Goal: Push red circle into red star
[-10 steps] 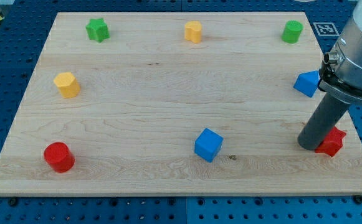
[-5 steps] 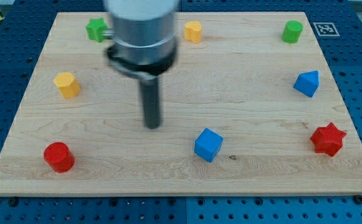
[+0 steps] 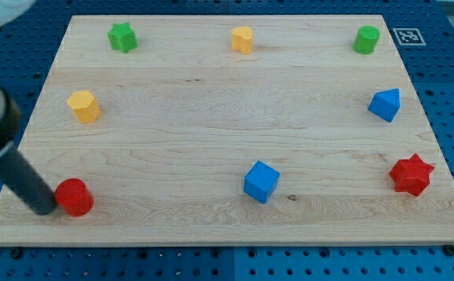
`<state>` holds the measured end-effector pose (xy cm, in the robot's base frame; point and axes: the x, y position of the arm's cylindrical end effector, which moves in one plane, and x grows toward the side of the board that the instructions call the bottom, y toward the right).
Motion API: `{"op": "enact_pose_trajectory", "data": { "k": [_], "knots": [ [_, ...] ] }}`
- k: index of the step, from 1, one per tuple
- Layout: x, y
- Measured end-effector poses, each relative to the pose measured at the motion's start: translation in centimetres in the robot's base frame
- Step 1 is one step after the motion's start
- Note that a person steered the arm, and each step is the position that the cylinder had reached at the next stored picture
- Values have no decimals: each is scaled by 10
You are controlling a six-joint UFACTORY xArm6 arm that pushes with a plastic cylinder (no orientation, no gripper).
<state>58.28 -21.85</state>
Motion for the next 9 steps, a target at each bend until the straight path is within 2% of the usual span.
{"op": "enact_pose_trajectory", "data": {
  "k": [1, 3, 5, 6, 7, 8, 9],
  "knots": [
    [-6, 49],
    [3, 46],
    [-67, 95],
    [-53, 64],
    [-8, 38],
    [19, 63],
    [-12, 133]
  ]
}}
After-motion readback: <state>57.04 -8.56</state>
